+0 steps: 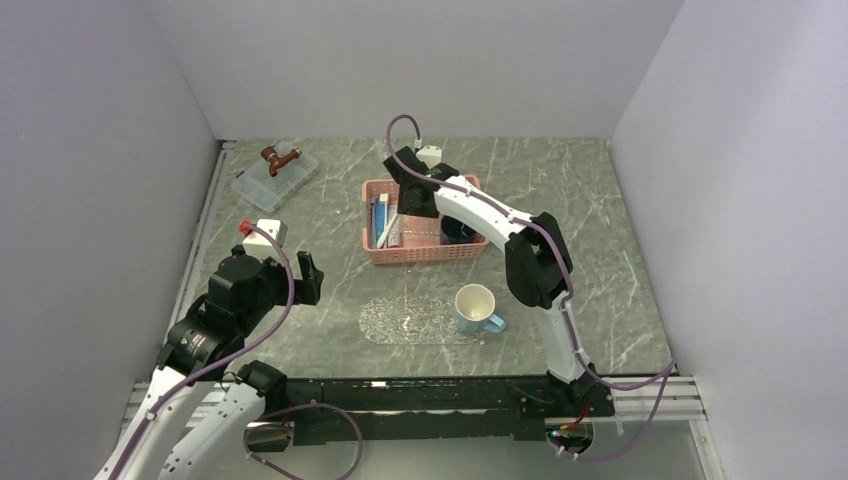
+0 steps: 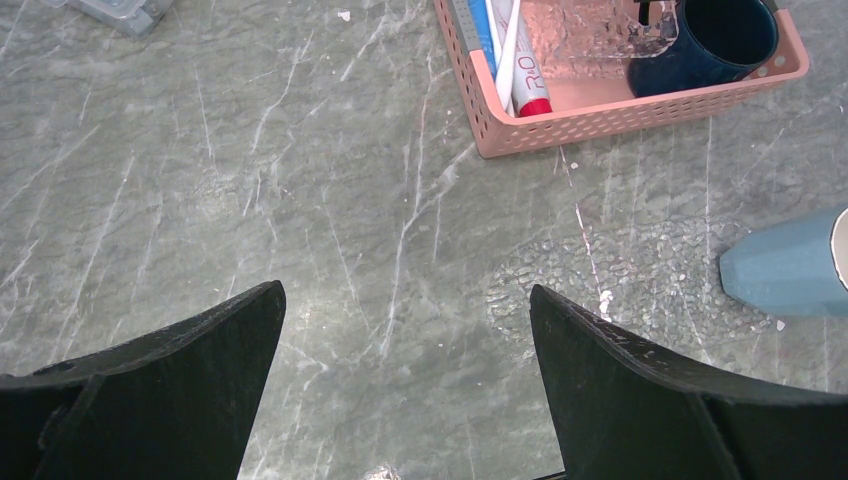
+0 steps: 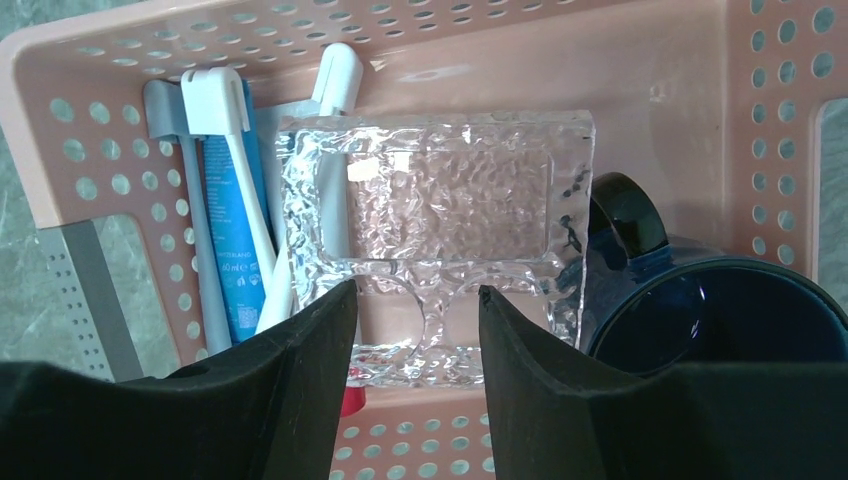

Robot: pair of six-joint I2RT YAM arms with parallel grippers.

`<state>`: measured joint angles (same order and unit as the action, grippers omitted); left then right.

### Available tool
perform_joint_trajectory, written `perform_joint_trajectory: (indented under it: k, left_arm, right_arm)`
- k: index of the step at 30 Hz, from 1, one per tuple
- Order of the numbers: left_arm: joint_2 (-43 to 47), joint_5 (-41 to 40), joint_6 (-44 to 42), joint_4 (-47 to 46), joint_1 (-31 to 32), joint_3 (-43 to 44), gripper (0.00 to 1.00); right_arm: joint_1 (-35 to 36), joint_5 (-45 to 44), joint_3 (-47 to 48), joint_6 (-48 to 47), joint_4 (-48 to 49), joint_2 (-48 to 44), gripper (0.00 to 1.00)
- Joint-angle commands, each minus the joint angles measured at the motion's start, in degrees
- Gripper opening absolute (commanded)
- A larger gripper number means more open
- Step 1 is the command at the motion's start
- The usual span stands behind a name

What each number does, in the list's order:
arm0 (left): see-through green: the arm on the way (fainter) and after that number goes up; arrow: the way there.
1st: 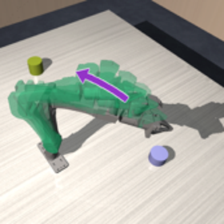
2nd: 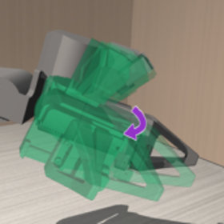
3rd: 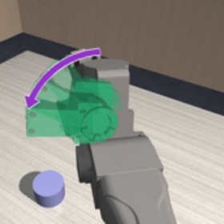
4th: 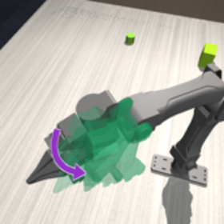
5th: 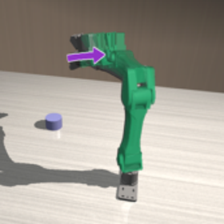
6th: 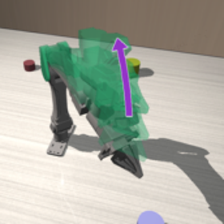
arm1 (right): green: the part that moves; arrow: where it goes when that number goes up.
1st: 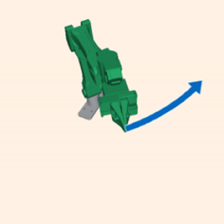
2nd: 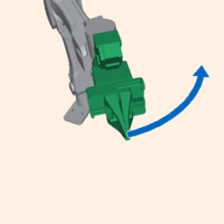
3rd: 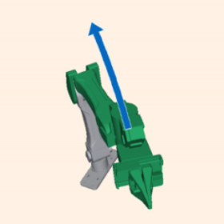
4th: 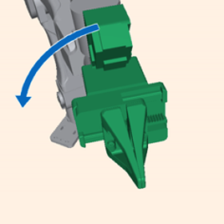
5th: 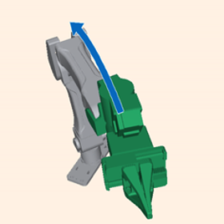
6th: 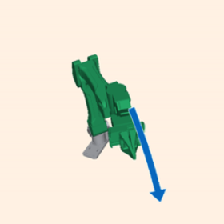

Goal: Prepare toiletry sets of a toothbrush and toothpaste on the tray

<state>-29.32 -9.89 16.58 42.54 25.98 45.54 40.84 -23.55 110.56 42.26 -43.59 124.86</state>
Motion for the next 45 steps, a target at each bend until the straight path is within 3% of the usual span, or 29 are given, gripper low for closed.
perform_joint_trajectory:
  k: [1, 15, 45]
  left_arm:
    - [0.62, 0.75, -0.82, -1.43, 0.04, 0.08, 0.99]
    - [0.57, 0.78, -0.95, -1.50, 0.04, 0.08, 0.99]
    - [0.42, 0.59, -1.02, -1.56, 0.03, 0.08, 0.99]
  right_arm:
    - [-0.84, -0.76, 0.42, 1.45, 0.96, -0.49, 0.49]
    - [-1.39, 1.40, -2.27, 1.18, 2.33, -0.48, 0.38]
    - [0.33, 1.06, -9.43, -3.71, 7.37, -5.78, 0.34]
